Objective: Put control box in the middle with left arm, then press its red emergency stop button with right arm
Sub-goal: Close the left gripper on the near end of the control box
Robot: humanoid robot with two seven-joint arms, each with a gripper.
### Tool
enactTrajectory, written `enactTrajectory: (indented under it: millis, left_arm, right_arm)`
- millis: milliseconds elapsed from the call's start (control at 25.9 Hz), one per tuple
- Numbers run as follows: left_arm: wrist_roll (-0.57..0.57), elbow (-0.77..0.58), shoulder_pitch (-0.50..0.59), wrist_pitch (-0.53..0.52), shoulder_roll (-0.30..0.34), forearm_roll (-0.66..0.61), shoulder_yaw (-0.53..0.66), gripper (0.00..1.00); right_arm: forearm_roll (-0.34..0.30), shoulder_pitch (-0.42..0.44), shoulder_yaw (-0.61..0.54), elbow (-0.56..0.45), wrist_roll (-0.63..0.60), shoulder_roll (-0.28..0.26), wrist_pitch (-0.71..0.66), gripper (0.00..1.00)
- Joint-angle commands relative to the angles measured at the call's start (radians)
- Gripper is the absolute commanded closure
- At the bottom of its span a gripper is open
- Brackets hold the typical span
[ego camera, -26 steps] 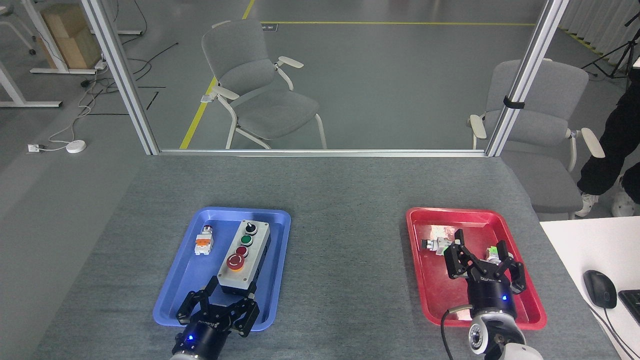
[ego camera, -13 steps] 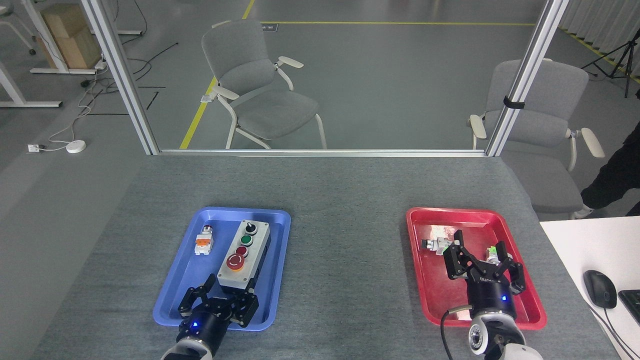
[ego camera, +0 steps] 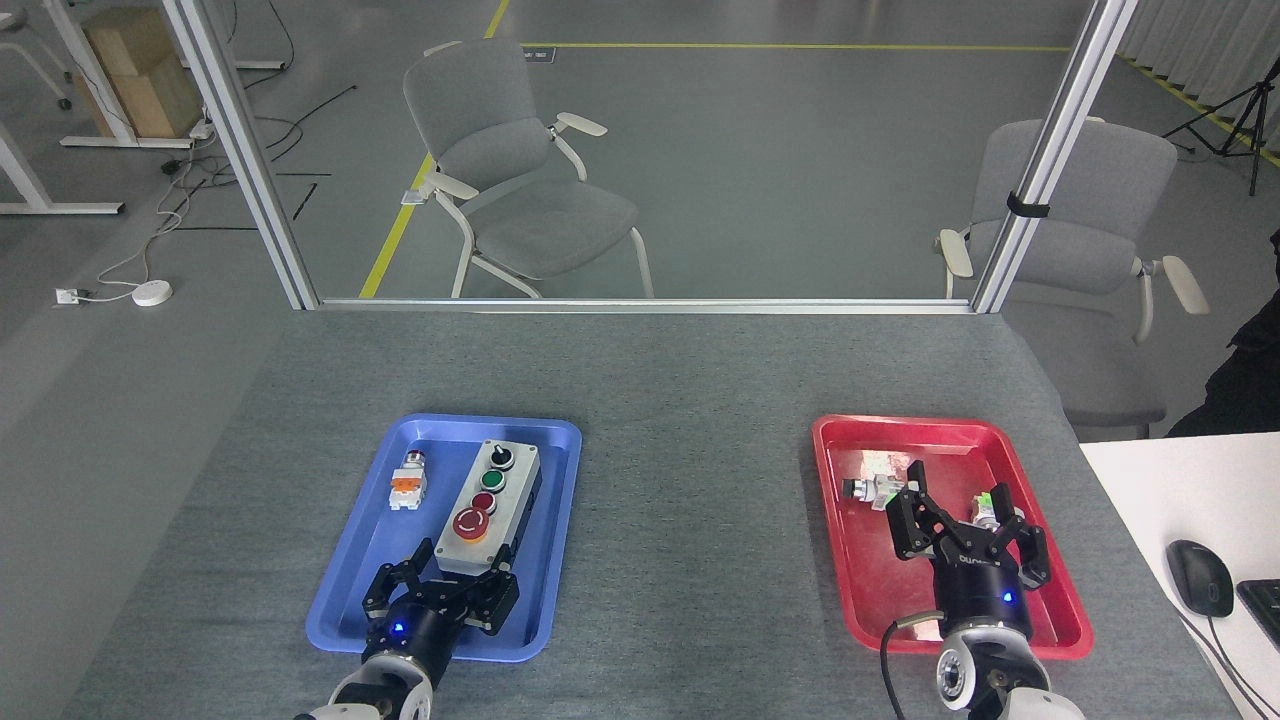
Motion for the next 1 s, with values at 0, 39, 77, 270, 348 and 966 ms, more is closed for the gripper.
enactTrajectory:
  millis: [0,39,77,270,348,966]
  left_arm:
    - [0.000,0.056,-0.039,0.000,-0.003,0.001,0.000,0.02]
    - [0.000,0.071,-0.047,0.000,-0.011,0.001,-0.002,0.02]
    - [0.000,0.086,-0.056,0.000,-0.017,0.001,-0.002,0.02]
    - [0.000,0.143,-0.087,0.005,-0.035,0.001,-0.008,0.02]
    - [0.000,0.157,-0.100,0.017,-0.040,0.001,-0.008,0.02]
    - [0.001,0.112,-0.137,0.030,-0.029,0.015,-0.042,1.00]
  right_arm:
    - [0.000,0.000,0.000,0.000,0.000,0.000,0.000,0.01]
    - [0.000,0.000,0.000,0.000,0.000,0.000,0.000,0.01]
    - [0.000,0.000,0.000,0.000,0.000,0.000,0.000,0.00]
    - [0.000,-0.001,0.000,0.001,0.000,0.000,0.000,0.00]
    - [-0.002,-0.001,0.000,0.001,0.000,0.000,0.000,0.01]
    - [0.000,0.003,0.000,0.001,0.000,-0.005,0.000,0.00]
